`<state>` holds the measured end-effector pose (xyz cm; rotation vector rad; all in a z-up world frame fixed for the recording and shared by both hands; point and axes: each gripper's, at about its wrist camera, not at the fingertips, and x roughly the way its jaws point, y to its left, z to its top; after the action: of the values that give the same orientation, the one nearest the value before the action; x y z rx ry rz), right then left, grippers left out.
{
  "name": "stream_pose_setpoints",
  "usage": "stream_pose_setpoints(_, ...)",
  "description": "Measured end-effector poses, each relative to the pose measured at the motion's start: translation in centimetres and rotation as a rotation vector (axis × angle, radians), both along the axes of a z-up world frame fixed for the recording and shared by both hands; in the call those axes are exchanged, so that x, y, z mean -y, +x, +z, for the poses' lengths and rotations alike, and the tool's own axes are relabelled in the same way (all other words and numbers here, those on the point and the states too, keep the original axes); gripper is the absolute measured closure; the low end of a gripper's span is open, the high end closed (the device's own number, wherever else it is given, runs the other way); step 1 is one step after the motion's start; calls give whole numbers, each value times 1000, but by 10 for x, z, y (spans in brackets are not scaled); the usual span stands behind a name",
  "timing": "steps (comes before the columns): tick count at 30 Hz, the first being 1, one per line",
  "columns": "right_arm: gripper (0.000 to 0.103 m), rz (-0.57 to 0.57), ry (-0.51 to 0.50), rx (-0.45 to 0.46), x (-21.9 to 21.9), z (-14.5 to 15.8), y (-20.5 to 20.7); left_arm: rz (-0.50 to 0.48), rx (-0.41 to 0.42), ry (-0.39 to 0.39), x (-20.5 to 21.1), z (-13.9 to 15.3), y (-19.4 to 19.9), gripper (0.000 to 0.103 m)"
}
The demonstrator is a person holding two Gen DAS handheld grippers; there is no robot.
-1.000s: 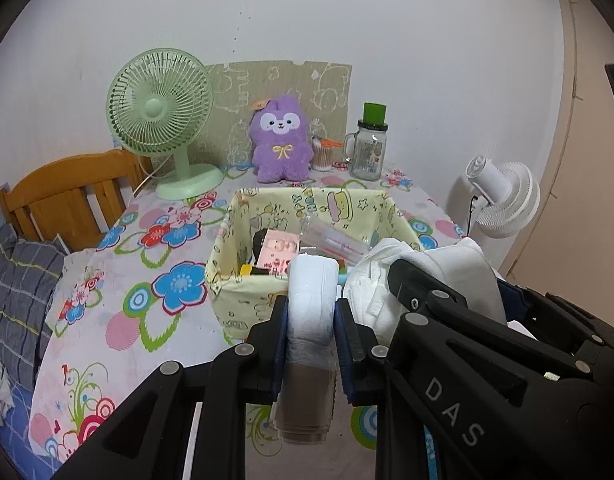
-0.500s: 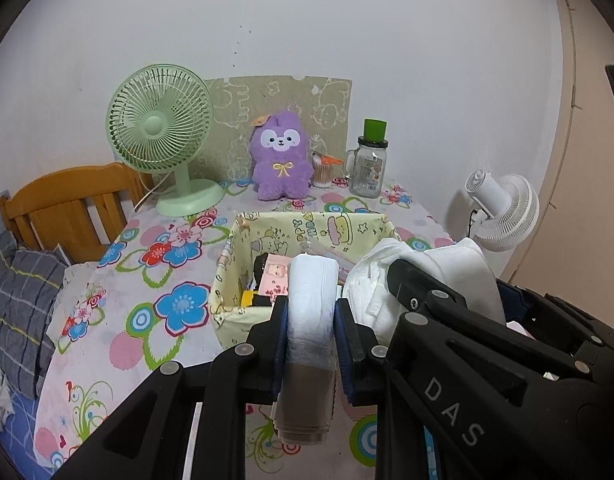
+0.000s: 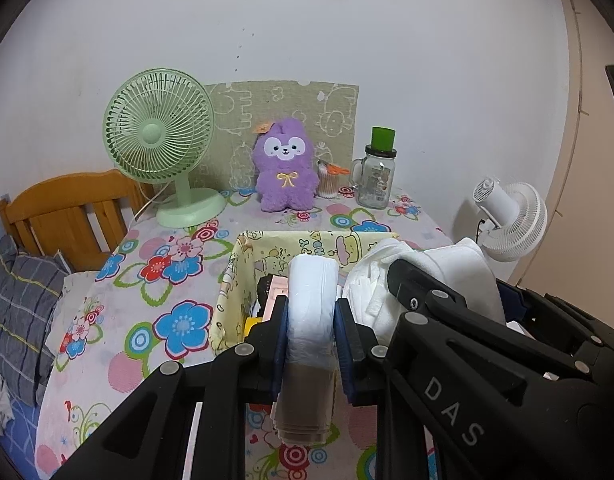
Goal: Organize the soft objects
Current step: 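Lift and carry the roll with the left gripper while the right gripper carries the cloth over the box, then lower both items into the fabric box and open both grippers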
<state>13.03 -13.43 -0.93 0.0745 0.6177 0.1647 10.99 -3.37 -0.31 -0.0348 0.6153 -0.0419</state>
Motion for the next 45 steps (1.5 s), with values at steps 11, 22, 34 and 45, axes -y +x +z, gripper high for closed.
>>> stream_pose_setpoints(11, 51, 2, 0, 0, -3, -3, 26, -9, 3, 18, 0, -2, 23, 82)
stream_pose_setpoints(22, 51, 7, -1, -18, -3, -12, 54, -10, -14, 23, -1, -12, 49, 82)
stream_pose_setpoints(34, 48, 17, 0, -44, -4, -24, 85, -18, -31, 32, -1, -23, 75, 82)
stream_pose_setpoints(45, 48, 19, -5, -64, -5, -35, 101, -16, -42, 18, -5, -34, 90, 82)
